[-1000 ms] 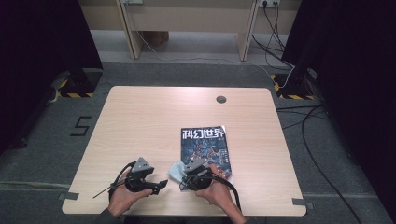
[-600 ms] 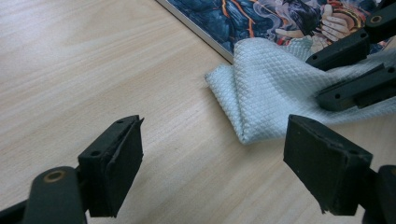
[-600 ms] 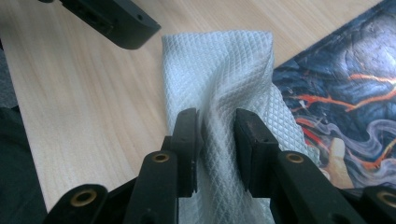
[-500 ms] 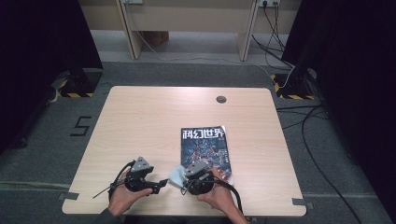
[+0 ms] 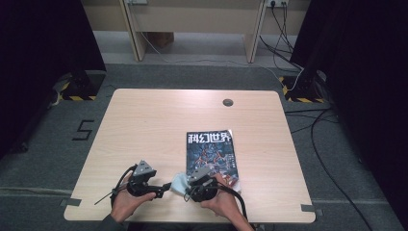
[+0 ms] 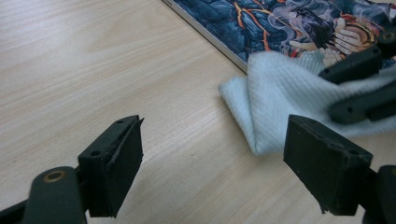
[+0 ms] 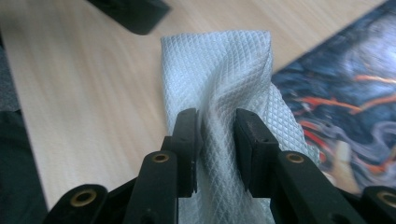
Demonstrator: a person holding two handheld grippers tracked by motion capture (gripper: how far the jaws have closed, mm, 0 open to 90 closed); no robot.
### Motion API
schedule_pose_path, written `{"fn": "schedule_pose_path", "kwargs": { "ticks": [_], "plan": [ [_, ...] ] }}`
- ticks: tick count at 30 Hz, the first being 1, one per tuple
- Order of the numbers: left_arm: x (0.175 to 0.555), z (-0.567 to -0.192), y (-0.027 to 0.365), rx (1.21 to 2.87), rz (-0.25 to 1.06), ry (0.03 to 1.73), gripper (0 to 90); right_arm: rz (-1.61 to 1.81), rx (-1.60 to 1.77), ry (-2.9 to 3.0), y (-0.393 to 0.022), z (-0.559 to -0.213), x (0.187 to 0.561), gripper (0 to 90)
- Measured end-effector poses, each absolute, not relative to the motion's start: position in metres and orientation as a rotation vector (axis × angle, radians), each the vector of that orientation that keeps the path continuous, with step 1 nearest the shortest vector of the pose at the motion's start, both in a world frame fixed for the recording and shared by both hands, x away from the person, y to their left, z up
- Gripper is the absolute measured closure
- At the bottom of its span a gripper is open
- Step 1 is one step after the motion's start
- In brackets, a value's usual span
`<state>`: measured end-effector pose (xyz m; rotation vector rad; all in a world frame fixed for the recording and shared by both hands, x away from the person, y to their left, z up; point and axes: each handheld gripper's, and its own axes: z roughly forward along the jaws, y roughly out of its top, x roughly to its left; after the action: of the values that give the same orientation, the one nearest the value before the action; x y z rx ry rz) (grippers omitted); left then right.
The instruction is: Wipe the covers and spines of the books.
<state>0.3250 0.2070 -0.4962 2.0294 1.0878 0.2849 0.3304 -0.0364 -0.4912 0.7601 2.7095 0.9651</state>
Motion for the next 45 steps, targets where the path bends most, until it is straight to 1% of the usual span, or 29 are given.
{"fn": "schedule_pose_path", "kwargs": {
  "ticks": [4,8,12,15,19,26,32,36,45],
  "plan": [
    [0.324,-0.497,0.206,2.030,0.282,1.083,19.2,0.942,0.825,2.678,-0.056,-0.490,0.339,70.6],
    [0.323,-0.498,0.204,2.032,0.276,1.074,19.0,0.910,0.904,2.619,-0.084,-0.489,0.341,70.6],
    [0.320,-0.498,0.193,2.054,0.270,1.039,18.8,0.902,0.984,2.566,-0.115,-0.489,0.337,70.6],
    [0.318,-0.500,0.181,2.061,0.263,1.011,18.8,0.901,1.026,2.547,-0.128,-0.489,0.333,70.6],
    [0.319,-0.502,0.159,2.086,0.267,0.963,18.8,0.898,1.022,2.545,-0.130,-0.489,0.326,71.2],
    [0.330,-0.513,0.141,2.122,0.276,0.971,18.9,0.895,1.000,2.548,-0.128,-0.489,0.322,71.1],
    [0.331,-0.514,0.142,2.126,0.280,0.984,16.7,0.896,1.032,2.552,-0.137,-0.489,0.327,70.6],
    [0.332,-0.514,0.143,2.121,0.264,0.989,15.9,0.902,1.074,2.532,-0.148,-0.489,0.324,70.6],
    [0.335,-0.514,0.147,2.122,0.279,1.008,15.0,0.874,1.043,2.554,-0.146,-0.487,0.312,70.8]
  ]
}}
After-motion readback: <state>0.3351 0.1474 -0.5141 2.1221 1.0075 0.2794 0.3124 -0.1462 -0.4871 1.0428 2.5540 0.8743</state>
